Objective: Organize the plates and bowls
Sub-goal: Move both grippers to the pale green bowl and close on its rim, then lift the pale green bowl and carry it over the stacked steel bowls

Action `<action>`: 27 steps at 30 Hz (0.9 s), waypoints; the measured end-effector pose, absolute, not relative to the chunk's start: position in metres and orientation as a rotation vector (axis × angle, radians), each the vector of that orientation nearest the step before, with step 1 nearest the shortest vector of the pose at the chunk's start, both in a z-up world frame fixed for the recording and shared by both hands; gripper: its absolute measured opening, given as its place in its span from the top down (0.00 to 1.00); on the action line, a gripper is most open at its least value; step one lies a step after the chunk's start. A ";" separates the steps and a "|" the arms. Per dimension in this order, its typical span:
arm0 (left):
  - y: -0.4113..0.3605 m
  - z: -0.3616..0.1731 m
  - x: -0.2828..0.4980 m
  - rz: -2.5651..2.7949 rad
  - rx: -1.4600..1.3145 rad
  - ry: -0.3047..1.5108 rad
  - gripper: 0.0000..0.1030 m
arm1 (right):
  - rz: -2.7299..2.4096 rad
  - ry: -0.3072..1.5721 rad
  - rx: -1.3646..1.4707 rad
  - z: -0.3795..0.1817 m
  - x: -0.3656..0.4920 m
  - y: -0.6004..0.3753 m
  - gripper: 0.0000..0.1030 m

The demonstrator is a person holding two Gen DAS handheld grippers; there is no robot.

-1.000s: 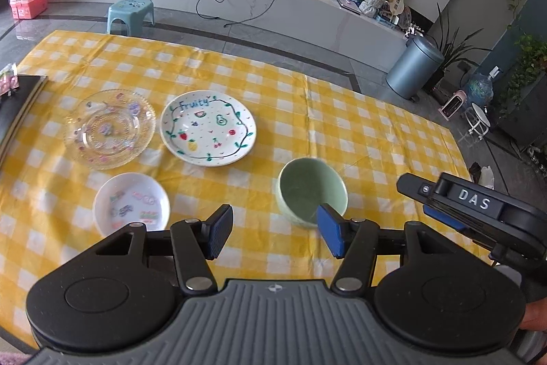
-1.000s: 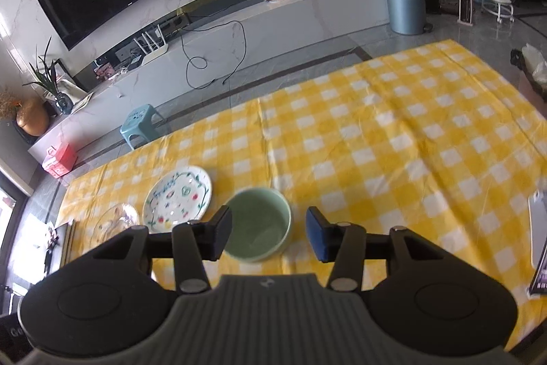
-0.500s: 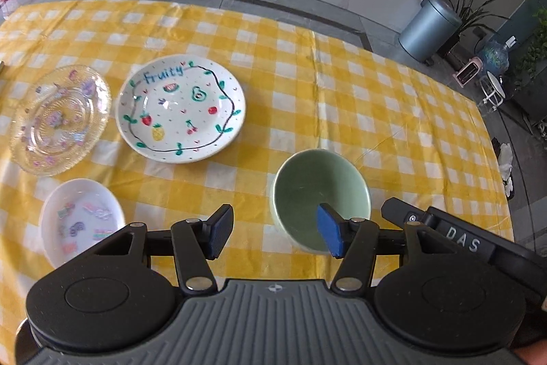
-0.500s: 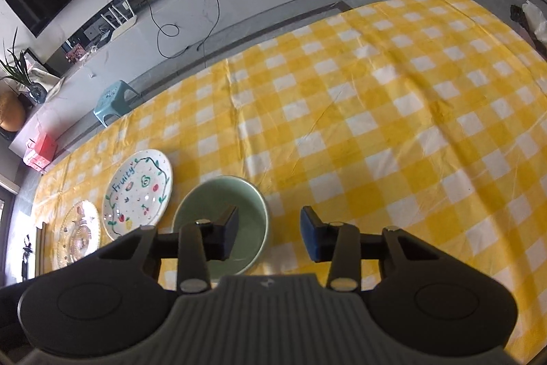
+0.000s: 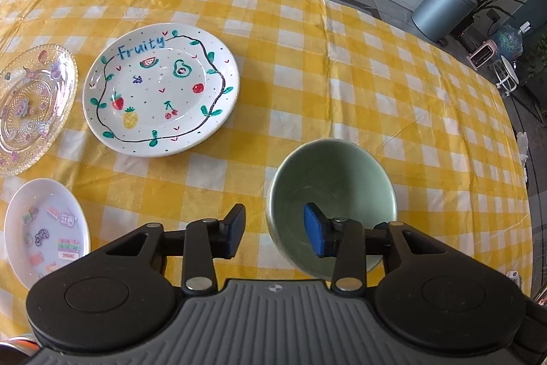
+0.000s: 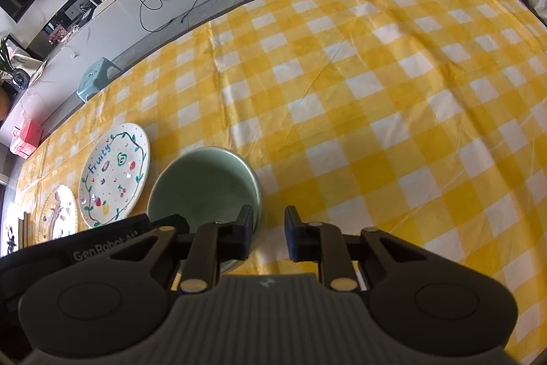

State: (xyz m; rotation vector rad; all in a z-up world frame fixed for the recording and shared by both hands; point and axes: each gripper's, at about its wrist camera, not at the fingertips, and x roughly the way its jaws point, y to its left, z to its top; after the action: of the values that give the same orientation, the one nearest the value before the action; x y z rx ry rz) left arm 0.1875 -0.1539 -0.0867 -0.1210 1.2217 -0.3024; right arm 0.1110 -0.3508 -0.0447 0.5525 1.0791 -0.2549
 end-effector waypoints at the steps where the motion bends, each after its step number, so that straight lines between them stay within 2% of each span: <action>1: -0.155 -0.088 0.188 -0.301 -0.120 1.225 0.60 | -0.253 1.083 0.558 -0.046 0.112 -0.350 0.84; 8: -0.158 -0.095 0.190 -0.295 -0.110 1.233 0.81 | -0.237 1.082 0.565 -0.049 0.114 -0.347 0.92; 12: -0.160 -0.096 0.192 -0.306 -0.115 1.232 0.90 | -0.241 1.079 0.560 -0.050 0.114 -0.346 0.92; 21: -0.159 -0.091 0.187 -0.307 -0.103 1.231 0.91 | -0.247 1.076 0.517 -0.044 0.112 -0.341 0.93; 27: -0.132 -0.065 0.166 -0.280 -0.168 1.168 0.91 | -0.172 1.008 0.488 -0.020 0.096 -0.329 0.93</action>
State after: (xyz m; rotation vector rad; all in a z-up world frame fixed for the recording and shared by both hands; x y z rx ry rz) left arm 0.1657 -0.1324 -0.0650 -0.1681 1.1684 -0.2799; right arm 0.0961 -0.3293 -0.0201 0.4885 1.0077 -0.1719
